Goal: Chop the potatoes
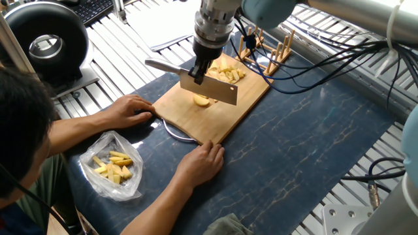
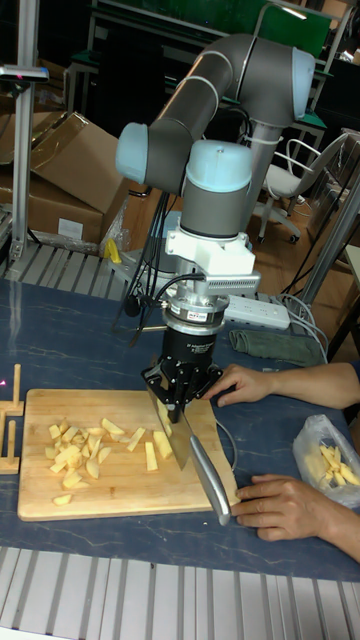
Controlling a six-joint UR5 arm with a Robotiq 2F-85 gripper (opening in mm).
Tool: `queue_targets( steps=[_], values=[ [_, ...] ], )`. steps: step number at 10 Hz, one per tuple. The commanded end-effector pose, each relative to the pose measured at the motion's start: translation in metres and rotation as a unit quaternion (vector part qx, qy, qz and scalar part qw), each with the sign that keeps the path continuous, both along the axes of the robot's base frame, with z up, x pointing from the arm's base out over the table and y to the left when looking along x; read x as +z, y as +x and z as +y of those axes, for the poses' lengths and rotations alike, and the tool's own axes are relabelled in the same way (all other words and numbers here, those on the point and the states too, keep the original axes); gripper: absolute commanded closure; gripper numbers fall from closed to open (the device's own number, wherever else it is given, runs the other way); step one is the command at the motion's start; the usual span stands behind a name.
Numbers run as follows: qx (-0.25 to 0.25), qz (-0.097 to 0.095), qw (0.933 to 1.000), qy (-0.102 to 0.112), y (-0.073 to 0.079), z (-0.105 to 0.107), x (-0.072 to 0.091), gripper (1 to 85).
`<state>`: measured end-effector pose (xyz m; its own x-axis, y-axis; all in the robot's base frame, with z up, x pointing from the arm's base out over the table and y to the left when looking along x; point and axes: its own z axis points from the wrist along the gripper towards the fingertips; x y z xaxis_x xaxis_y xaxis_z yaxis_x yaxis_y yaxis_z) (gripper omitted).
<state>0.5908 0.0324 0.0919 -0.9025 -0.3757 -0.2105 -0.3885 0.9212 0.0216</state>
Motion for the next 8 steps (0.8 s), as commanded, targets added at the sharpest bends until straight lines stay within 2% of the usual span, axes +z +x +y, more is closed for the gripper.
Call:
queue_targets(
  steps=[1, 8],
  values=[
    [-0.001, -0.004, 1.0000, 0.006, -0.0012, -0.0017, -0.0039, 84.7],
    [-0.001, -0.007, 0.9999, 0.008, -0.0059, -0.0007, -0.0093, 84.7]
  ],
)
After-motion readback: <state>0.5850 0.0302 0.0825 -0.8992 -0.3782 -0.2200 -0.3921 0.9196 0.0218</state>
